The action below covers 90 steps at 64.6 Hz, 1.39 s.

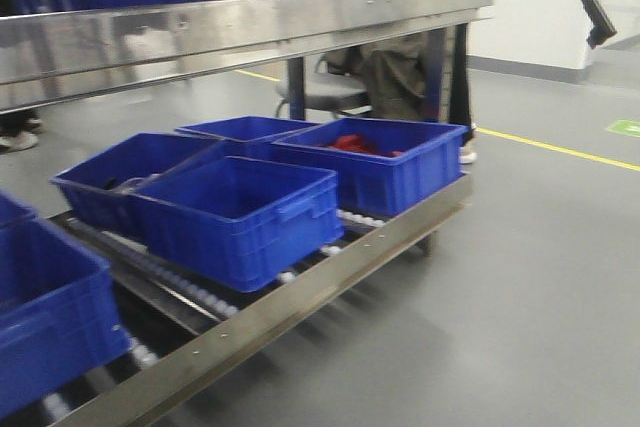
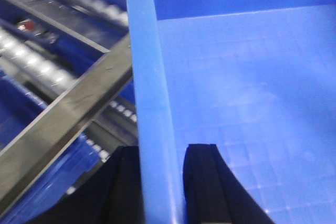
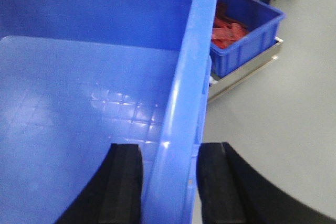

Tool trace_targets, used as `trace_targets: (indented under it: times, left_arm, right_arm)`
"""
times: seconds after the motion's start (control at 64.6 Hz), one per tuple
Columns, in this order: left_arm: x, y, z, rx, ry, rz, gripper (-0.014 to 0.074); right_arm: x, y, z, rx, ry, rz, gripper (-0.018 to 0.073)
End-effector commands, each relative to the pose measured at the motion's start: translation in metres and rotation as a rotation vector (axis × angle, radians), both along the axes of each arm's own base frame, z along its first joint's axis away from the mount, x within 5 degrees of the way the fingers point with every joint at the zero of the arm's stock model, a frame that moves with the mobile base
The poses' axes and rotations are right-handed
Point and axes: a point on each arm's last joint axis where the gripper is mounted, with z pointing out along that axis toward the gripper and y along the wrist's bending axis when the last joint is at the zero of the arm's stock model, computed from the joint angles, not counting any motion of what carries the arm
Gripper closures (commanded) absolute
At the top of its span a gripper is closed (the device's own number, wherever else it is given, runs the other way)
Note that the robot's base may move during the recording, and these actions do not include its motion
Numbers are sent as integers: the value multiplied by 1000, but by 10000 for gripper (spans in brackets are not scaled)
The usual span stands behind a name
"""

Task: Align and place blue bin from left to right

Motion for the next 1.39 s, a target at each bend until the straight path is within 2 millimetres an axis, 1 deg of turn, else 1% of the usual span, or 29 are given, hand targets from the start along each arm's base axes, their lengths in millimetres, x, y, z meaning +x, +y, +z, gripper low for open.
trace_targets:
  times: [0.0,1.378]
  left_arm:
    - [-12,-5,20,-42,-101,-52,609]
    - [-12,-5,20,-42,-101,-52,609]
  right_arm:
    - [-3,-4,21,29,-150,-21,638]
    - [-3,-4,21,29,-150,-21,638]
